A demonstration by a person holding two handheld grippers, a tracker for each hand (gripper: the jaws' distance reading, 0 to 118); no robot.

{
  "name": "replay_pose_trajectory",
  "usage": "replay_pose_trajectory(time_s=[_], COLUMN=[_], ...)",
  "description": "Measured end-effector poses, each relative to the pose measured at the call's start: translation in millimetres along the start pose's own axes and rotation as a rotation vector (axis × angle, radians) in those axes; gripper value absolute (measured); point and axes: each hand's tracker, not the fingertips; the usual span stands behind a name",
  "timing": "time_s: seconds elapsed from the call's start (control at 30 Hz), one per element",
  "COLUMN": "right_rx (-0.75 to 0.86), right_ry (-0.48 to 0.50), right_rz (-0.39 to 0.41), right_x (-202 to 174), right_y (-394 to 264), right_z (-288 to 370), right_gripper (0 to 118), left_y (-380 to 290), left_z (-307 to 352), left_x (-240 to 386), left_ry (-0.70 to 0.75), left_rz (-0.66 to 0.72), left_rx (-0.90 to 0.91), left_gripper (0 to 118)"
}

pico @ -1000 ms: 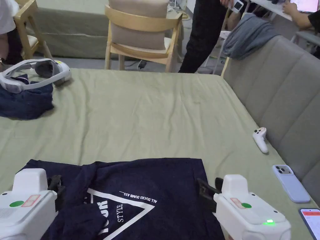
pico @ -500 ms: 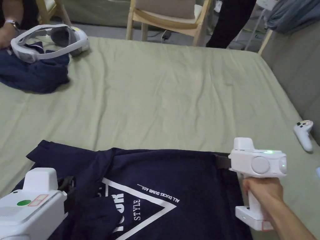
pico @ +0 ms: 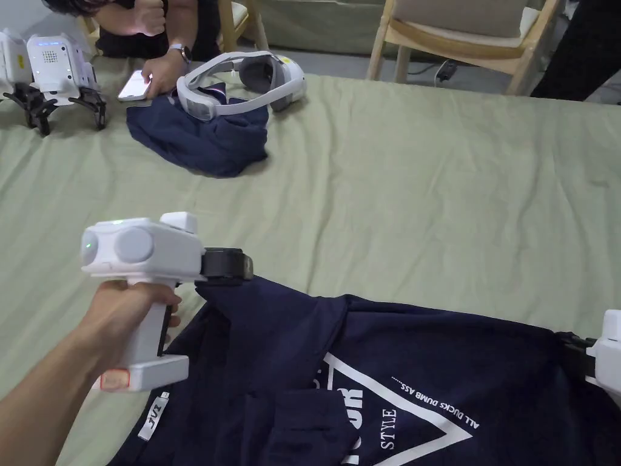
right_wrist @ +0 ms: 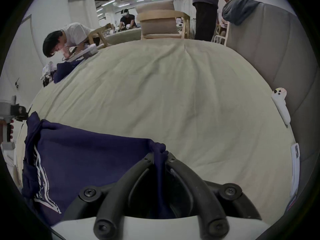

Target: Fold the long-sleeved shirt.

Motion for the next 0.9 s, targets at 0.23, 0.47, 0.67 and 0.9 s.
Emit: replay_pose_trajectory(time_s=[0.23,0.47,0.67,0.9], right_rx=[-0.006,0.032,0.187,0.33], right_ry=[0.0,0.001,0.065,0.121], right_rz=[0.016,0.001,-0.07,-0.024], right_x=[-1,0,10,9], right_y=[3,1,-1,-28], right_z=[1,14,69,158], right_gripper=[7,7,7,7], left_y=[1,-11,-32,-89], left_z=[-23,3,53,139], left_x=[14,18,32,42], left_ry=[-0.01,-0.056,-0.09,-0.138], left_rz=[-0.051,-0.093,-0.094,-0.175], left_rx=[-0.079,0.007,0.156,0.324], left_gripper=[60,18,18,18])
